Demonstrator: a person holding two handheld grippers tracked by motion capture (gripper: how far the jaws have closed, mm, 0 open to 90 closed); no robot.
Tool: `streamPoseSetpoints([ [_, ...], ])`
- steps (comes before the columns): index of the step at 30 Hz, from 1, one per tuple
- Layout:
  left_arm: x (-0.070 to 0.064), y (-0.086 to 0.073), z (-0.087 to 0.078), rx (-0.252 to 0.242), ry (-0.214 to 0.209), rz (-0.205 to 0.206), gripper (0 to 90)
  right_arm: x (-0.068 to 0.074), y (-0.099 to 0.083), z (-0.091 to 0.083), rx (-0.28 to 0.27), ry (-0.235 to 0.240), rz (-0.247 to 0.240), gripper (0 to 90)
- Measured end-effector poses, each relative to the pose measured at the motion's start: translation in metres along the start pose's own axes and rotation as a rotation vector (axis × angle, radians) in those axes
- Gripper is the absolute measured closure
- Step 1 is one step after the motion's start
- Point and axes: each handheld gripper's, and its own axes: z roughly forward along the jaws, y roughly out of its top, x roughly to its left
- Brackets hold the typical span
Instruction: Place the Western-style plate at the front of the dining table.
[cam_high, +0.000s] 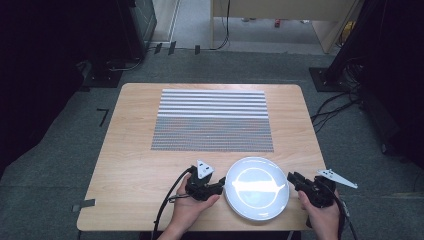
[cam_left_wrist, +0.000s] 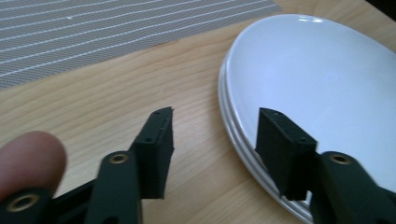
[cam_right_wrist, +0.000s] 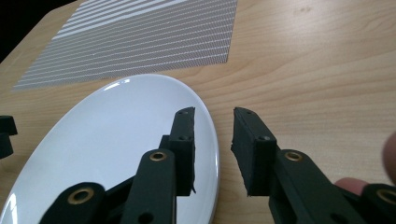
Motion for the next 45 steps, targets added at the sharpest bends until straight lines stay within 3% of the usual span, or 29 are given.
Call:
streamPoseSetpoints([
  [6,-0.003,-0.002,0.004,0.026,-0.053,-0.003,63.5,-0.003,0.000,0.002,0.050,0.004,0.037,76.1],
  [14,-0.001,-0.002,0.006,0.048,-0.077,-0.031,73.7,-0.006,-0.002,0.006,0.103,-0.021,0.040,82.3],
  [18,0.001,-0.002,0.007,0.055,-0.084,-0.052,73.9,-0.007,-0.002,0.007,0.118,-0.011,0.049,82.9],
  [22,0.002,-0.002,0.008,0.061,-0.123,-0.069,72.3,-0.007,-0.002,0.008,0.129,0.009,0.058,83.0],
  [29,0.001,-0.005,0.010,0.077,-0.150,-0.067,72.0,-0.006,-0.002,0.010,0.165,0.013,0.071,85.4],
  [39,0.001,-0.005,0.012,0.111,-0.182,-0.083,73.9,-0.009,0.003,0.006,0.230,0.032,0.176,89.9],
  [45,0.003,-0.004,0.012,0.123,-0.195,-0.091,73.5,-0.012,0.005,0.005,0.257,0.045,0.202,89.9],
])
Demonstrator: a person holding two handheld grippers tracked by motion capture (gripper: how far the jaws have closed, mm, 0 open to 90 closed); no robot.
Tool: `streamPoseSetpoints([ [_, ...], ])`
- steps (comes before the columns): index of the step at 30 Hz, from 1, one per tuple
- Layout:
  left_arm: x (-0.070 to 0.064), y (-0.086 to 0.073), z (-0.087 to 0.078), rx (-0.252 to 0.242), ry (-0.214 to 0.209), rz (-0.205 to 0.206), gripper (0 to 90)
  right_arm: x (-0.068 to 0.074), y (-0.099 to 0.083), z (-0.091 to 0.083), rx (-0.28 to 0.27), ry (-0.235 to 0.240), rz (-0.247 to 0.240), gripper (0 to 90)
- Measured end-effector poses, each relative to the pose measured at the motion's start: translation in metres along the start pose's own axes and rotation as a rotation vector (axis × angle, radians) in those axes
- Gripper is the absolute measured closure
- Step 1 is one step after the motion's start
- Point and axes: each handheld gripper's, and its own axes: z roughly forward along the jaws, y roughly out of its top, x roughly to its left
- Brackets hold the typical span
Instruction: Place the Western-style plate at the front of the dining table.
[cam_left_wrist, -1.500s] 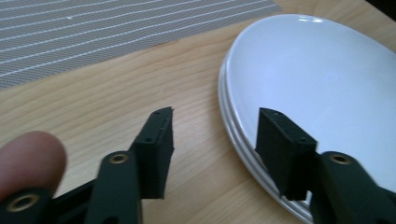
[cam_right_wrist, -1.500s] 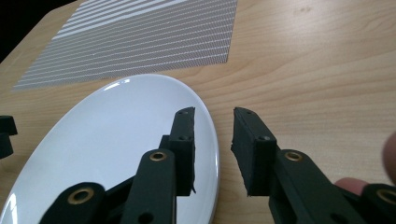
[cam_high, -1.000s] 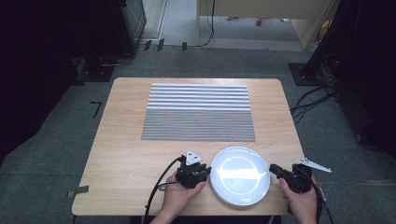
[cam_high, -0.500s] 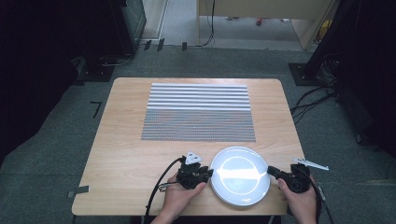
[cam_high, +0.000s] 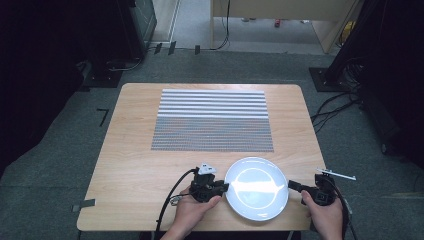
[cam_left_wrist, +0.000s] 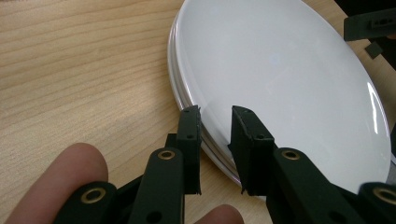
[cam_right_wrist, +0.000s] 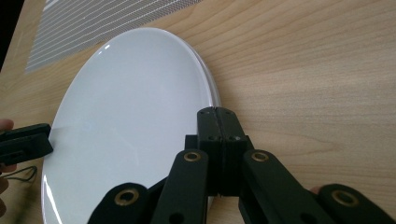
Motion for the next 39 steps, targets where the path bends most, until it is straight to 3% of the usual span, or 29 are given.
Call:
streamPoseSetpoints([
  [17,0.003,0.001,0.001,0.034,-0.039,-0.016,64.2,0.001,-0.001,0.003,0.019,0.007,0.012,86.3],
  [31,0.003,-0.001,0.003,0.052,-0.035,-0.017,63.1,0.001,-0.001,0.004,0.047,0.024,0.022,86.3],
  [33,0.004,-0.001,0.002,0.058,-0.044,-0.023,63.8,0.002,-0.001,0.005,0.046,0.024,0.015,86.3],
  [36,0.009,0.000,0.000,0.075,-0.077,-0.067,66.8,0.004,-0.002,0.005,0.040,0.015,0.006,86.3],
  [39,0.010,0.001,-0.004,0.068,-0.069,-0.076,67.6,0.006,-0.002,0.005,0.035,0.027,0.005,86.4],
])
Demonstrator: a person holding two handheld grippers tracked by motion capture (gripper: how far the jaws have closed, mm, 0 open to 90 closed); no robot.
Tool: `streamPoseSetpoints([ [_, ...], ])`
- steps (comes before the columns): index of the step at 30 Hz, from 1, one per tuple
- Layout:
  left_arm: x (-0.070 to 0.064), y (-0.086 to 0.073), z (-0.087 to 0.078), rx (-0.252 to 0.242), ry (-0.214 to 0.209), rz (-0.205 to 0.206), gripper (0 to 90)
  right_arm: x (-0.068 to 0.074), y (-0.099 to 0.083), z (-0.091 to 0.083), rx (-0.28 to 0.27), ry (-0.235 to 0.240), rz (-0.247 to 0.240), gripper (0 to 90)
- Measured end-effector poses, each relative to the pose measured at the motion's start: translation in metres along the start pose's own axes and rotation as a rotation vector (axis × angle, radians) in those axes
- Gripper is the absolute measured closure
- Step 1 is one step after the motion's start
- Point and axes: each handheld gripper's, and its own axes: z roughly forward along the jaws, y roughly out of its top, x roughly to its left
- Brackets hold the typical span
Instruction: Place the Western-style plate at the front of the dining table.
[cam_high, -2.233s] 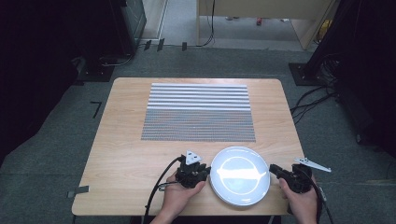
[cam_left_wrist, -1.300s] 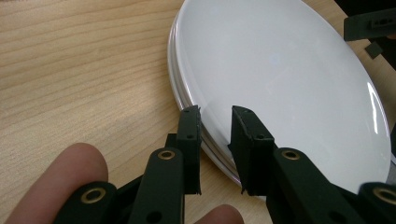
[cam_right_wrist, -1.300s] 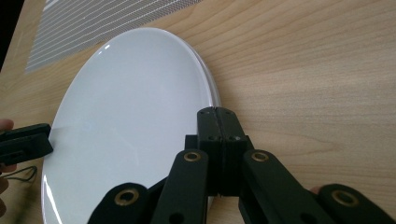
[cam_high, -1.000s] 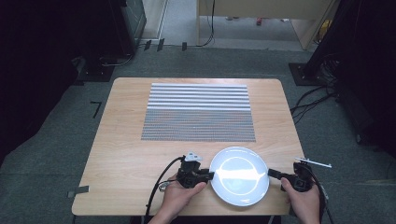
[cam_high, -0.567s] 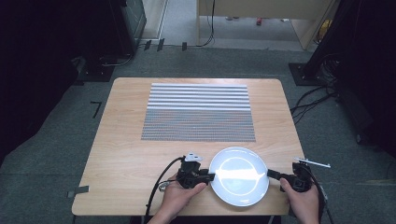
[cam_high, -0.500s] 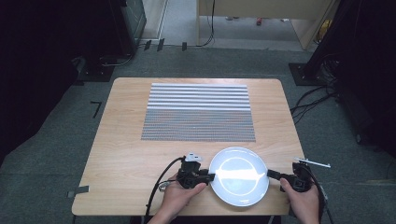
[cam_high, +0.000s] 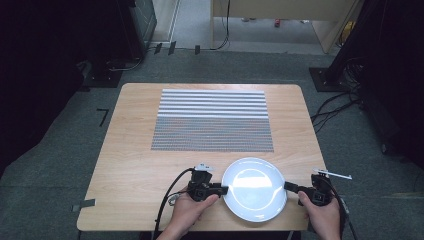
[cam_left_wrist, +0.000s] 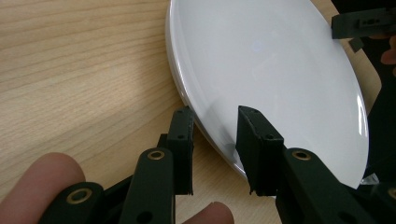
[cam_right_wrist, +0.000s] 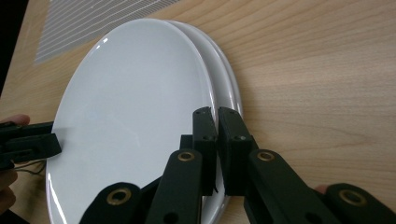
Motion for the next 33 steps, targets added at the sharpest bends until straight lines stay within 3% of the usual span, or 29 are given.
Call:
streamPoseSetpoints([
  [11,0.012,0.001,-0.014,-0.020,-0.001,-0.053,70.4,0.010,-0.005,0.008,0.006,0.026,-0.017,86.0],
  [17,0.020,0.004,-0.017,-0.009,-0.040,-0.096,73.6,0.012,-0.006,0.012,0.021,0.028,-0.023,86.2],
  [30,0.021,0.005,-0.017,0.004,-0.046,-0.104,73.9,0.008,-0.006,0.017,0.067,0.055,-0.003,81.8],
  [33,0.020,0.005,-0.017,0.004,-0.045,-0.100,74.0,0.006,-0.006,0.017,0.071,0.068,0.028,82.9],
])
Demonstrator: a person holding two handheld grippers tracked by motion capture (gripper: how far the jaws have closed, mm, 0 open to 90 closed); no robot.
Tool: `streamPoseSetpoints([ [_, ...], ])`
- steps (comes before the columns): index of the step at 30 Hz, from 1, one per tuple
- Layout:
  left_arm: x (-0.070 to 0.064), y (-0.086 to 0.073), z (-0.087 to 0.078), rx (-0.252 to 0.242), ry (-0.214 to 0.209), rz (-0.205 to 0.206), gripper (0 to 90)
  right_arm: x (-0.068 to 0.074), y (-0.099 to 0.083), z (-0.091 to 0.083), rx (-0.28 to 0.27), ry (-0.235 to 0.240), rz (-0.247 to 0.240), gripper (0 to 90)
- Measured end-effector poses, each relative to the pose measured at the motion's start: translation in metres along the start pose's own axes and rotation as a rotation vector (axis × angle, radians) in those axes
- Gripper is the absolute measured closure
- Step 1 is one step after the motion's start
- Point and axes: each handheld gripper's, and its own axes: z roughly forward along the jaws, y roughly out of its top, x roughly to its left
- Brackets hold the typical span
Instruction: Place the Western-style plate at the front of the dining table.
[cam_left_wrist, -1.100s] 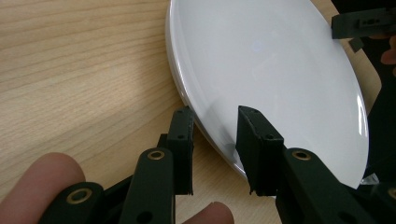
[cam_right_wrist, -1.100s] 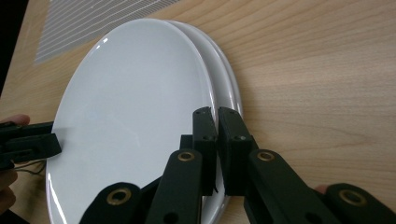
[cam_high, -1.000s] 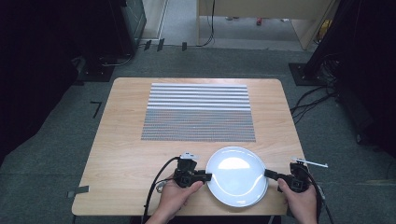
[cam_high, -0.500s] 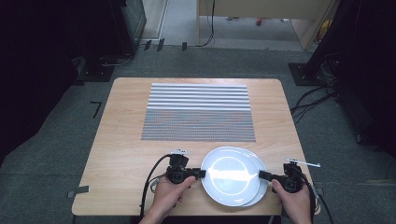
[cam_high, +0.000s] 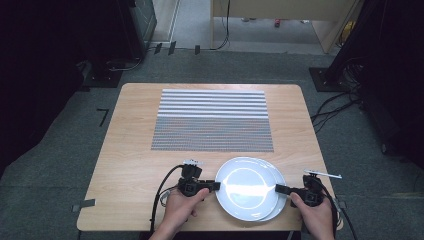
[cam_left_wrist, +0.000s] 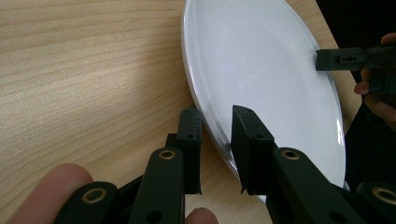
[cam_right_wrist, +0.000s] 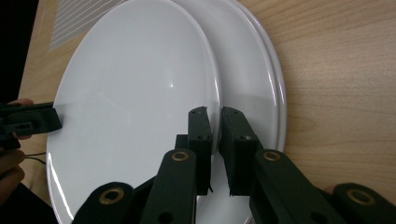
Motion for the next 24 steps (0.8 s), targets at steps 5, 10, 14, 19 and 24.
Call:
streamPoseSetpoints([
  [5,0.001,0.000,-0.002,0.004,-0.005,0.000,74.3,-0.001,0.000,0.001,-0.014,0.007,0.022,84.1],
  [10,0.001,0.000,-0.006,0.002,-0.004,-0.003,74.9,0.001,-0.001,0.001,-0.033,0.001,0.024,86.1],
  [14,0.004,0.001,-0.011,-0.007,-0.015,-0.022,76.5,0.005,0.000,0.002,-0.039,-0.005,0.025,87.7],
  [19,0.011,0.005,-0.007,0.076,-0.088,-0.077,77.5,0.010,0.004,0.007,-0.002,0.104,0.030,90.0],
  [24,0.014,0.007,-0.005,0.085,-0.103,-0.089,76.8,0.025,0.005,0.011,-0.028,0.038,-0.059,90.0],
])
